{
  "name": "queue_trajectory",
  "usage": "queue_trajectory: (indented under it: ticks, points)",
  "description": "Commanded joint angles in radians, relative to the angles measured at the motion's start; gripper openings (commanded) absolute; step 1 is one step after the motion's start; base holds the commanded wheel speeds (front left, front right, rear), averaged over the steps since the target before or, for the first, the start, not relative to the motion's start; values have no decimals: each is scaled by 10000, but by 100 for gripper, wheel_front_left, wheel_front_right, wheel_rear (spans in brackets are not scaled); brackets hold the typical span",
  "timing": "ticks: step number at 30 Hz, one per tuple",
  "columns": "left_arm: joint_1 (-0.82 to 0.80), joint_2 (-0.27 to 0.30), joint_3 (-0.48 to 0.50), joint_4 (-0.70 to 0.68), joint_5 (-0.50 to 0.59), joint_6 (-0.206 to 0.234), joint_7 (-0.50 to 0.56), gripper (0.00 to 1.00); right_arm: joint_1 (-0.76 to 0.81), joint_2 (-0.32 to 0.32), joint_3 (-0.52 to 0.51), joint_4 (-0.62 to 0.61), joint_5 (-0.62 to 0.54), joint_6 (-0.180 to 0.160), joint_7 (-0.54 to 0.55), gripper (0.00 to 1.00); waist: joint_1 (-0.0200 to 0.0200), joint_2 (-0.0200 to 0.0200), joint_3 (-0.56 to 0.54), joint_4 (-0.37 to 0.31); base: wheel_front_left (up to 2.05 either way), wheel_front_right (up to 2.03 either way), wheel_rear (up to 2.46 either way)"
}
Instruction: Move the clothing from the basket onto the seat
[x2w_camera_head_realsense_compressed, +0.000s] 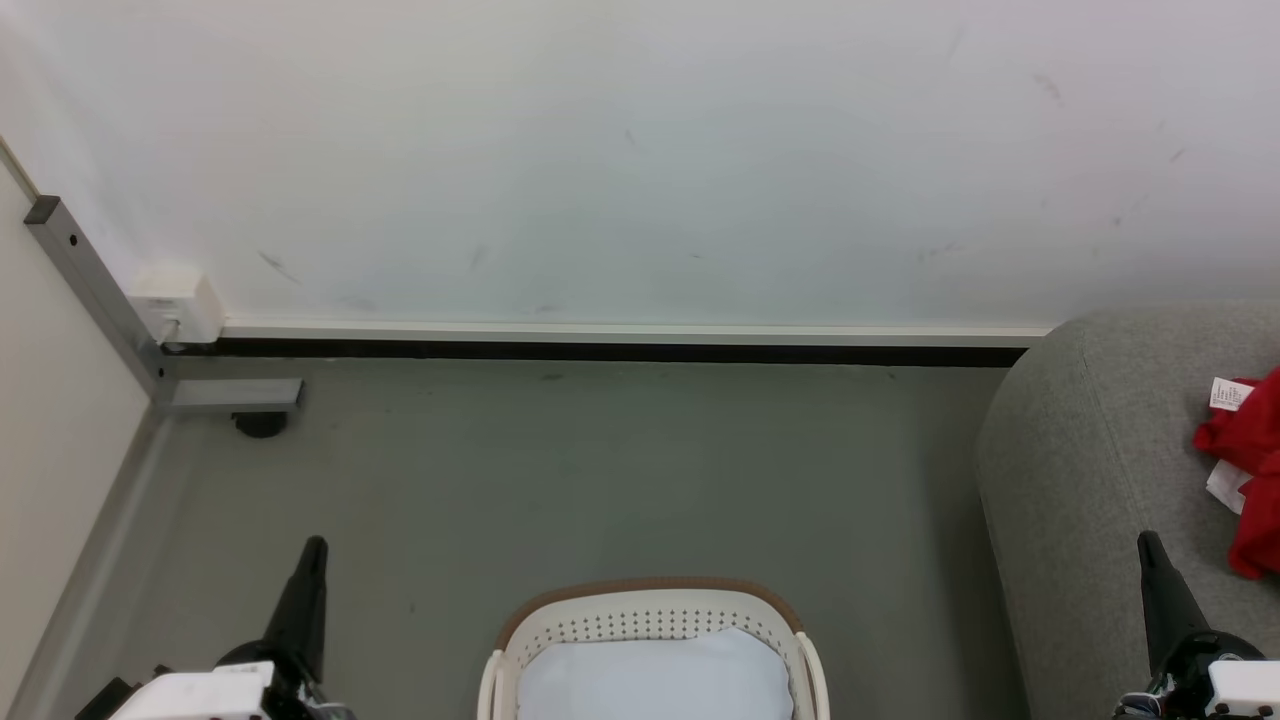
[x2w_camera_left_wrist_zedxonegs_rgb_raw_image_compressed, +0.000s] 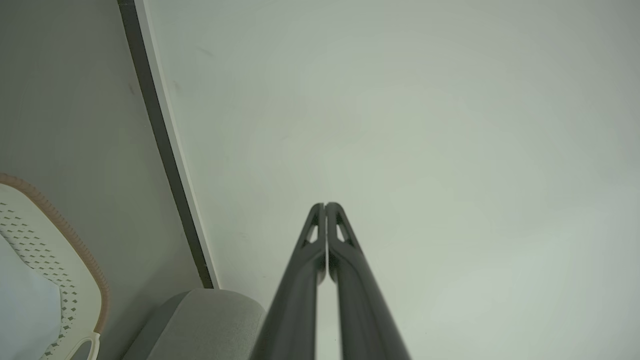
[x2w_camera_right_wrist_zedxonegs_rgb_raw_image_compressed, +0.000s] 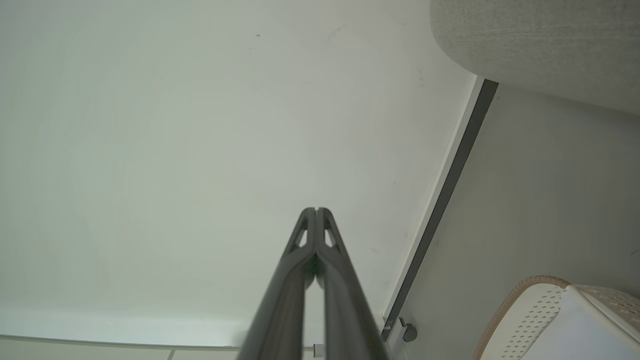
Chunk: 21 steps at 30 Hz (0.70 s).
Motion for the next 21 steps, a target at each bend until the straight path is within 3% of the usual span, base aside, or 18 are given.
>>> queue_trajectory:
  ticks: [1, 21]
  points:
    - [-92, 71, 18, -30, -132, -59, 36, 0, -134, 10, -45, 28, -74, -21, 26, 0, 0, -1, 0, 0, 0, 0, 0]
    - [-92, 71, 18, -31, -132, -50, 37, 0, -134, 10, -50, 29, -67, -21, 32, 0, 0, -1, 0, 0, 0, 0, 0]
